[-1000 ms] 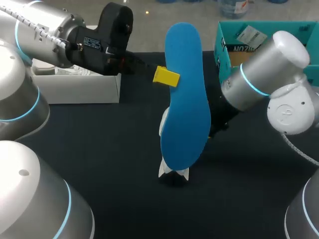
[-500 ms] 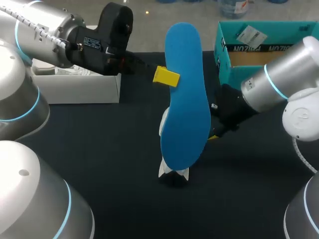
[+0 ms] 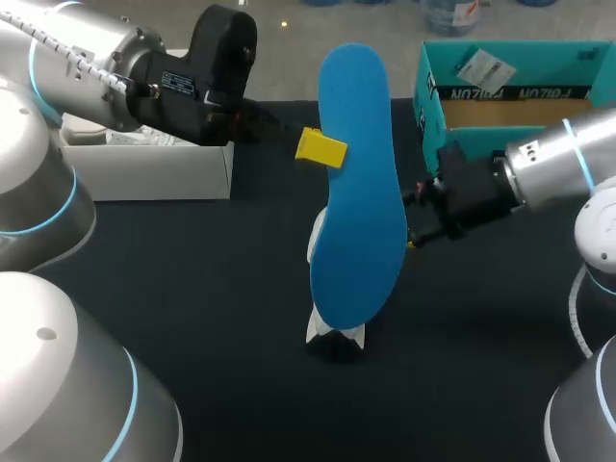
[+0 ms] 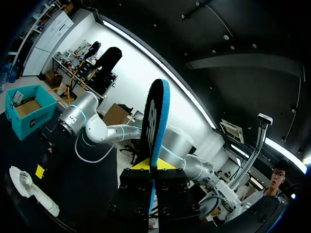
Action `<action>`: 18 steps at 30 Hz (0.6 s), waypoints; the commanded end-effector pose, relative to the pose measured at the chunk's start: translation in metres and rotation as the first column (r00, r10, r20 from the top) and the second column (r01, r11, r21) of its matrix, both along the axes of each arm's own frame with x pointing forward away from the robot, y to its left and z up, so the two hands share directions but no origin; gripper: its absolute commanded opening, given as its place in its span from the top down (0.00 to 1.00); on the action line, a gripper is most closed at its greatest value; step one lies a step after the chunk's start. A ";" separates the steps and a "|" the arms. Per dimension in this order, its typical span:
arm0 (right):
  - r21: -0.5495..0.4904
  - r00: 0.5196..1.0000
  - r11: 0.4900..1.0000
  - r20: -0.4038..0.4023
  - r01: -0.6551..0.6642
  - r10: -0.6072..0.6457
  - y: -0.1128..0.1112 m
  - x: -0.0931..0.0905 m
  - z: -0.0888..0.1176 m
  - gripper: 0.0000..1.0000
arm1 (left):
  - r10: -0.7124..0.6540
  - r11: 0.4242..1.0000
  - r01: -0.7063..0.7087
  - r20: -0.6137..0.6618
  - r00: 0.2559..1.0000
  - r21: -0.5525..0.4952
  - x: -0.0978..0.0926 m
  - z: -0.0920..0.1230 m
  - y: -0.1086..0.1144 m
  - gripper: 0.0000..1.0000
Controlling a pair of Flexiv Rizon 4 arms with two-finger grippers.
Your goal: Take the shoe out of the shoebox, open the shoe tongue, remove and reinsert the insole, then place the shoe into the shoebox
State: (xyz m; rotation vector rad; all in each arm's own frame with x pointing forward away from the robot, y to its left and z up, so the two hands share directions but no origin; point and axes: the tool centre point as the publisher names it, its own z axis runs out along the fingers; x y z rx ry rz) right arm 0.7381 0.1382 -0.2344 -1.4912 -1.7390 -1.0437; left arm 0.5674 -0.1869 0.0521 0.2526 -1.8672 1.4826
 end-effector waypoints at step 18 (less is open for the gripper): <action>0.273 1.000 0.962 -0.022 -0.012 0.018 -0.047 -0.006 0.039 0.00 | -0.003 1.000 0.003 0.000 1.000 0.000 0.001 0.000 -0.002 1.00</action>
